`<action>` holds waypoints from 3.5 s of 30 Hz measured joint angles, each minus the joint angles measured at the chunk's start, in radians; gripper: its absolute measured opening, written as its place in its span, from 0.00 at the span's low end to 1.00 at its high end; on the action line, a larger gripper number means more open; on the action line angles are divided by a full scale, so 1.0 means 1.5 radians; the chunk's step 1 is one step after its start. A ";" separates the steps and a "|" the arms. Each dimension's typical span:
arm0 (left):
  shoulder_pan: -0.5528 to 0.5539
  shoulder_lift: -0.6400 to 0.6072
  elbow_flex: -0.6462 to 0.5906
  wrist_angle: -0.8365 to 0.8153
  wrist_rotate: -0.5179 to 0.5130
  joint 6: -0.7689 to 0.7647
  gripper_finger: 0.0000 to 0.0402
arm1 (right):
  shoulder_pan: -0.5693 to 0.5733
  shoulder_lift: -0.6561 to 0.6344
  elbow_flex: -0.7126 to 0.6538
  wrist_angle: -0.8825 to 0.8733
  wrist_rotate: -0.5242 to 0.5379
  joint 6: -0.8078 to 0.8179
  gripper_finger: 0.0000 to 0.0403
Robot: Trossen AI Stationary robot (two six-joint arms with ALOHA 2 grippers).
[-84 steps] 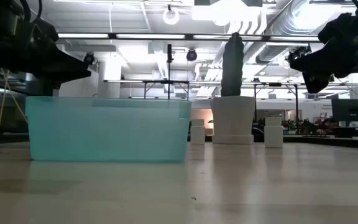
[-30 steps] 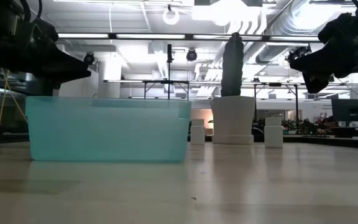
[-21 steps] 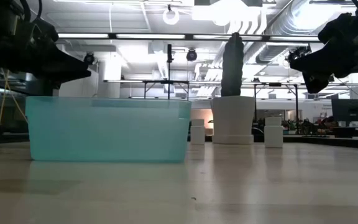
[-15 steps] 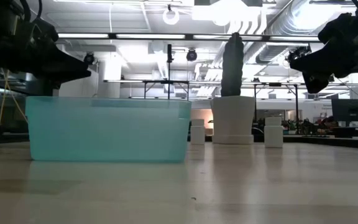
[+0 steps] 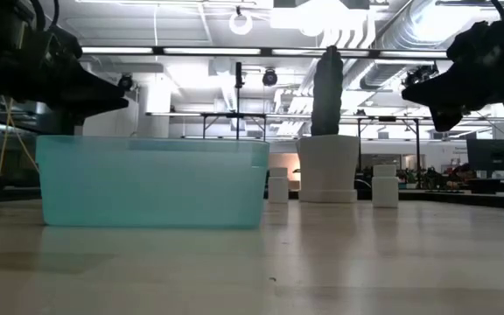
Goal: Pick and place pill bottles into a basket
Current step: Put the pill bottle into the blue bin
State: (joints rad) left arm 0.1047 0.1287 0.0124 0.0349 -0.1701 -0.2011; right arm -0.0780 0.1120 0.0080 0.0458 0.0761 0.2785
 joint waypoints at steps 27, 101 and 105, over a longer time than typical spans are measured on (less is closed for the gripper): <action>0.000 0.000 0.000 0.060 -0.021 -0.235 0.51 | 0.000 0.040 0.067 0.096 0.137 0.202 0.53; 0.000 0.000 0.000 0.040 -0.022 -0.236 0.51 | -0.143 0.937 0.722 -0.696 0.142 0.470 0.73; 0.000 0.000 0.000 0.036 -0.020 -0.236 0.51 | -0.151 0.942 0.707 -0.685 0.141 0.469 0.73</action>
State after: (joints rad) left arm 0.1047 0.1287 0.0128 0.0892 -0.2001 -0.5549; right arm -0.3041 1.5253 1.0683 -0.9811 0.2872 0.9825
